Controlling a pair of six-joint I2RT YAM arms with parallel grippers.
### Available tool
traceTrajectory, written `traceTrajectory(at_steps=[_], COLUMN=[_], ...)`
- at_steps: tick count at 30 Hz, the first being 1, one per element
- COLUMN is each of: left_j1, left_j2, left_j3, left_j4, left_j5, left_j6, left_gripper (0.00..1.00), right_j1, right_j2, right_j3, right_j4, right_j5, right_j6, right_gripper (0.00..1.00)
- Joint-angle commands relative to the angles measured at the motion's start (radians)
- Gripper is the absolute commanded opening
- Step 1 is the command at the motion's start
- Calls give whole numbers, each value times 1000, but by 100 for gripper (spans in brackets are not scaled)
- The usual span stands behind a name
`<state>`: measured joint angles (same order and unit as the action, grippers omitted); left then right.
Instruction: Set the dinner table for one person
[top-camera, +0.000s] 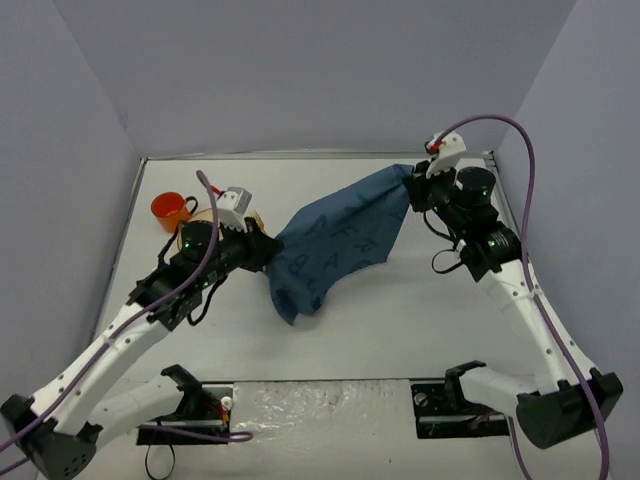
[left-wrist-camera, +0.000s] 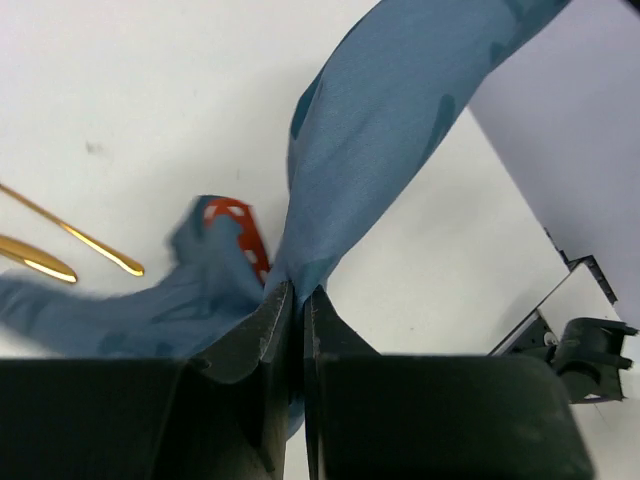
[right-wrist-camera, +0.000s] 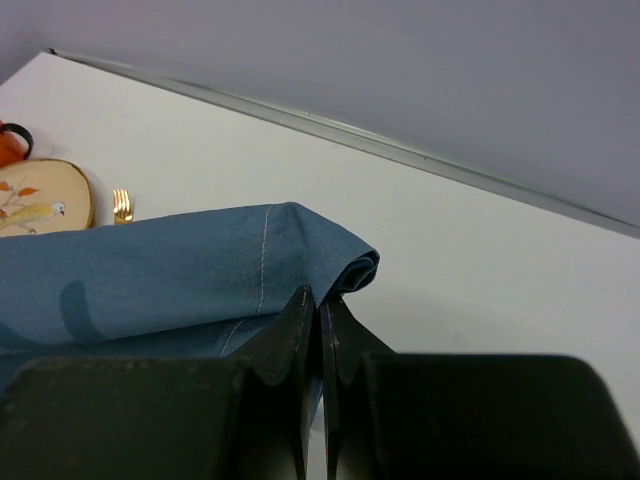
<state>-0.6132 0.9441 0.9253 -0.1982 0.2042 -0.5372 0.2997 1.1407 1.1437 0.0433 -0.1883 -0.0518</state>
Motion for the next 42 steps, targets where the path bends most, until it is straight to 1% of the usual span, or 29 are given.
traceTrajectory(at_steps=[1,6,10,13,15,17,18,20,21,23,25,29,32,33,35,37,40,42], left_j1=[-39,-96,-114,-115,-115,-126,-137,-195,-217,-231,-228,-201,-197,-199,-207,-222,-269,-308], left_j2=[-95,-126,-106,-59,-38,19,39,83,112,170,201,199,179,165,129,88,56,56], left_j3=[136,249,229,134,82,-23,-82,-136,-145,-131,-73,94,220,237,262,250,205,129], left_j4=[-194,-308,-326,-309,-265,-178,-131,-27,-6,-16,-78,-240,-329,-336,-320,-308,-300,-282], left_j5=[-56,-36,-53,-79,-81,-46,-33,-32,-42,-56,-94,-260,-384,-396,-404,-411,-438,-434], left_j6=[119,130,77,3,-52,-113,-140,-186,-192,-187,-160,-70,7,33,62,75,71,19], left_gripper=[0,0,0,0,0,0,0,0,0,0,0,0,0,0,0,0,0,0], right_j1=[-5,-5,-5,-5,-6,-8,-10,-27,-40,-64,-71,-69,-68,-67,-65,-65,-65,-65], right_j2=[-111,-194,-208,-179,-162,-119,-105,-85,-83,-66,-26,29,23,13,-21,-54,-110,-139], right_j3=[74,109,121,98,72,28,6,-65,-105,-150,-153,-83,-22,-2,10,-14,-67,-142], right_j4=[28,14,-7,-26,-40,-101,-120,-146,-147,-127,-106,-72,-54,-51,-11,7,15,9], right_j5=[23,16,24,95,150,279,318,352,355,287,244,143,92,83,69,66,105,145], right_j6=[-18,-17,-5,29,52,155,191,245,275,303,302,268,239,234,225,221,218,246], right_gripper=[0,0,0,0,0,0,0,0,0,0,0,0,0,0,0,0,0,0])
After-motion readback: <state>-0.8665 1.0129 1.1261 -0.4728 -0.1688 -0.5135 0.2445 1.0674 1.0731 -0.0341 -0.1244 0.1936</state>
